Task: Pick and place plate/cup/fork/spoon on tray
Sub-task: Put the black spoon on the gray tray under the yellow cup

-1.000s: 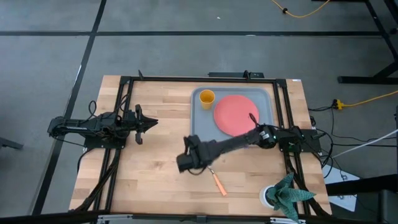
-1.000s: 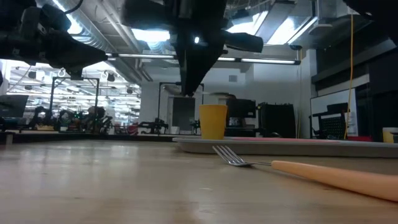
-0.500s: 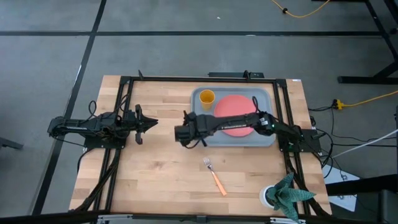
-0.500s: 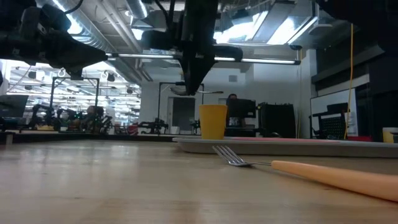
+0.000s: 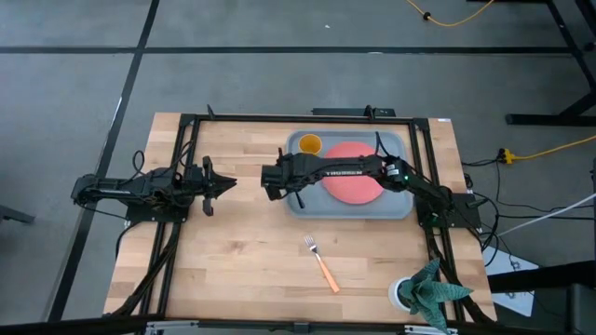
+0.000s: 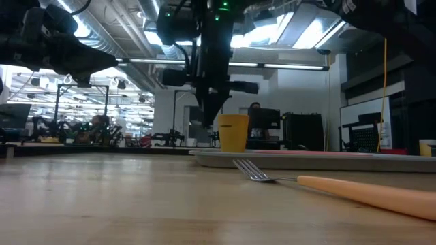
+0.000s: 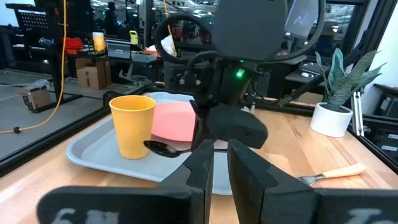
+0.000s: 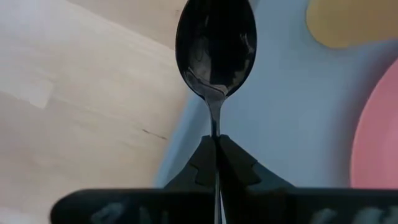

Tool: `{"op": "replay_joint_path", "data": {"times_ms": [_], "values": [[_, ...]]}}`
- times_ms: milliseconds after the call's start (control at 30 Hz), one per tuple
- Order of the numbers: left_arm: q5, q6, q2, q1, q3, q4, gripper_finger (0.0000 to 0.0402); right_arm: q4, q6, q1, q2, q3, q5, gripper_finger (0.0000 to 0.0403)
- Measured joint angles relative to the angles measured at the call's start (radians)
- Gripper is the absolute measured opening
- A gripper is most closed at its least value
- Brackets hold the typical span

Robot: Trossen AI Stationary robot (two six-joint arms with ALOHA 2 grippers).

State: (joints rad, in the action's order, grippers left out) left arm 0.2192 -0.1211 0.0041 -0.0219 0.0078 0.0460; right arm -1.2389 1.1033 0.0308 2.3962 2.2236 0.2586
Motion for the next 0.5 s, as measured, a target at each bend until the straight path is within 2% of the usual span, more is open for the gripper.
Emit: {"op": "replay_joint_path", "data": {"times_ms": [200, 500], "values": [[0.0, 0.0, 0.0, 0.0, 0.0, 0.0, 0.0041, 0.022, 0.144, 0.016, -0.006, -0.068, -0.036, 0.0001], [0.0, 0.0, 0.0, 0.0, 0.0, 0.0, 0.0041, 0.178, 0.305, 0.044, -0.006, -0.208, -0.051, 0.0001]]}}
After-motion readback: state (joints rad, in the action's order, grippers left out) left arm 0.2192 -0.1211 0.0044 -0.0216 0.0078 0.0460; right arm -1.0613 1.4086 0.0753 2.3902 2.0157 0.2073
